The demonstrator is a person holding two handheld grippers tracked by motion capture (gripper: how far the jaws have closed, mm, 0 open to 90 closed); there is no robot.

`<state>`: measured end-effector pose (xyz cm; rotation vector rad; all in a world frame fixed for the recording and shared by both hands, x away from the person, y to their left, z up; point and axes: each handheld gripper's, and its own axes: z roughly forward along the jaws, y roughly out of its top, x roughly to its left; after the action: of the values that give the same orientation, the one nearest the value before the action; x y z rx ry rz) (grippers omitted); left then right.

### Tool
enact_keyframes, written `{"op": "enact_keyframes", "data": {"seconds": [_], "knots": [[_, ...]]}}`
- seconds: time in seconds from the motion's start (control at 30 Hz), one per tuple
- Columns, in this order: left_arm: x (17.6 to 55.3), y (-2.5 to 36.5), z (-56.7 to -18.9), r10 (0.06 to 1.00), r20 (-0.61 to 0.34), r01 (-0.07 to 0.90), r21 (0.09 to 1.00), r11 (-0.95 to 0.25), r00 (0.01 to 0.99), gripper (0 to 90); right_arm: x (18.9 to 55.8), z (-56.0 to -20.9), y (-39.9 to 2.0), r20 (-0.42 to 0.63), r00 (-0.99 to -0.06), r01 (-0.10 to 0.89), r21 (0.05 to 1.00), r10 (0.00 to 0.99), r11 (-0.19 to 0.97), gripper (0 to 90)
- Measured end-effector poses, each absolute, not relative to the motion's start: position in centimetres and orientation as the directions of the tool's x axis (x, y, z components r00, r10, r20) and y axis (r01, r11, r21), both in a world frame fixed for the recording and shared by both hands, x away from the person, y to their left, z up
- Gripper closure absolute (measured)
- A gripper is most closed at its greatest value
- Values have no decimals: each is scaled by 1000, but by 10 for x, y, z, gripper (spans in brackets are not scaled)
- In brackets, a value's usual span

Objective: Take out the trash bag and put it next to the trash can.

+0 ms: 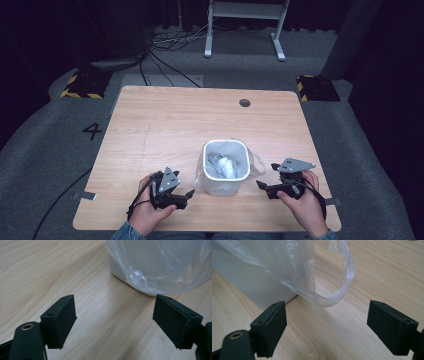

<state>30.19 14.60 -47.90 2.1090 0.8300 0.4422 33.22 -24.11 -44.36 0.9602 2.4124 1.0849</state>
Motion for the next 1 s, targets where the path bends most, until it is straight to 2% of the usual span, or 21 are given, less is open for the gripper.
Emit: {"op": "enact_keyframes", "data": {"seconds": [0.23,0.3,0.4,0.47,0.6,0.63,0.7,0.77,0.93,1.0], "knots": [[304,133,-481,666,12,404,787,-466,746,205,344,-456,-234,9,-732,444,765,681,467,181],[301,130,-480,653,9,396,788,-471,758,204,344,-454,-233,16,-736,434,778,676,454,222],[298,125,-477,628,10,380,788,-484,778,193,342,-449,-234,14,-739,415,797,674,438,352],[300,122,-477,633,4,395,779,-487,774,187,342,-447,-235,27,-736,421,801,677,425,377],[304,119,-477,626,-32,412,780,-472,779,246,344,-446,-237,38,-731,435,795,681,423,433],[305,120,-475,621,-42,416,778,-471,782,287,344,-447,-238,48,-732,440,795,680,418,473],[305,121,-472,608,-50,414,776,-476,793,438,344,-446,-240,65,-739,445,794,671,413,591],[304,122,-469,605,-41,412,768,-490,795,469,343,-442,-241,59,-743,432,803,667,411,662],[300,128,-454,604,-29,405,767,-498,797,694,336,-425,-240,38,-747,401,821,664,405,817],[299,131,-447,603,-24,397,773,-495,798,766,332,-418,-240,31,-744,392,829,667,399,845]]}}
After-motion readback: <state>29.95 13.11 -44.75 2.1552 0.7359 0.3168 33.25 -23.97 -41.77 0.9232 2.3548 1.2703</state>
